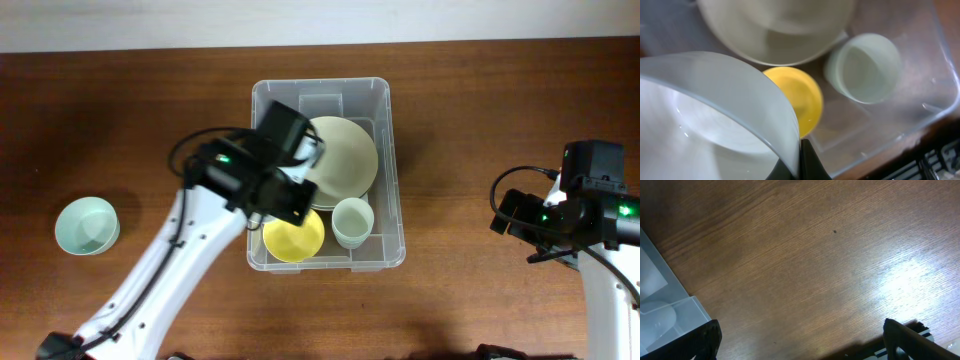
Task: Pack container
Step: 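Lower the white bowl into the yellow bowl and release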
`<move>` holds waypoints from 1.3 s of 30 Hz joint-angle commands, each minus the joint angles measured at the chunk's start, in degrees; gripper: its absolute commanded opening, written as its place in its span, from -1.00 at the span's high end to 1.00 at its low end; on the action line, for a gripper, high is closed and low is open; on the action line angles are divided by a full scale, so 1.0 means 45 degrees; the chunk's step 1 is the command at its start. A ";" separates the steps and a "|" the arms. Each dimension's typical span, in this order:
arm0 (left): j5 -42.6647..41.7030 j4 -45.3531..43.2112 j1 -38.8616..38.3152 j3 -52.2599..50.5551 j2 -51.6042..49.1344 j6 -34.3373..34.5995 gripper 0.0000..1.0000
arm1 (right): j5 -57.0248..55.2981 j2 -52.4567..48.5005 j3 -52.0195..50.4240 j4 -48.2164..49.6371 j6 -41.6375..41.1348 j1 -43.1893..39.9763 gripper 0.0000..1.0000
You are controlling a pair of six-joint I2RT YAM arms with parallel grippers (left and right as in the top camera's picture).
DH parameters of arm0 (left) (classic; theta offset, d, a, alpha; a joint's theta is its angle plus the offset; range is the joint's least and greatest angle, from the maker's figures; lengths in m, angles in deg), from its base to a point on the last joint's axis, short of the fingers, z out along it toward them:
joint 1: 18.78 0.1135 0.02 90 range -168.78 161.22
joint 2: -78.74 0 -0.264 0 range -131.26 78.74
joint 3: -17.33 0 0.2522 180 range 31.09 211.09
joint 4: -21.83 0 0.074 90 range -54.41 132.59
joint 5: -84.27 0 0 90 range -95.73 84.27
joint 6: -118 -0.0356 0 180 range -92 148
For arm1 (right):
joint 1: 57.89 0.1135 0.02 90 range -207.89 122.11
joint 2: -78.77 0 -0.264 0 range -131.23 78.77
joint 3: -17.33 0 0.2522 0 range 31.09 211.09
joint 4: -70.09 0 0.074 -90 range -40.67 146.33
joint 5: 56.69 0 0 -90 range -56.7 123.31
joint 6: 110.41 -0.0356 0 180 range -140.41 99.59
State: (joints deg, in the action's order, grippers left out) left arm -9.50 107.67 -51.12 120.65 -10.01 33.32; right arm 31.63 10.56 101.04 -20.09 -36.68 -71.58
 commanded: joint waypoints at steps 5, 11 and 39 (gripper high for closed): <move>0.0597 0.0053 -0.1627 -0.0121 -0.1384 -0.0238 0.99 | -0.0165 -0.0010 -0.0010 0.0015 0.0005 -0.0044 -0.98; 0.0602 0.0277 -0.1627 -0.0121 -0.1792 -0.0248 0.95 | -0.0170 -0.0010 -0.0010 -0.0010 0.0005 -0.0044 -0.97; 0.2705 -0.1209 0.1486 -0.0049 -0.0583 0.0738 0.25 | -0.0165 -0.0010 -0.0010 0.0019 0.0005 -0.0044 -0.98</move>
State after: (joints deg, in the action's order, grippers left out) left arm 2.22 102.64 -44.69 120.46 -13.09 37.39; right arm 31.63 10.56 101.02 -20.07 -36.68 -71.58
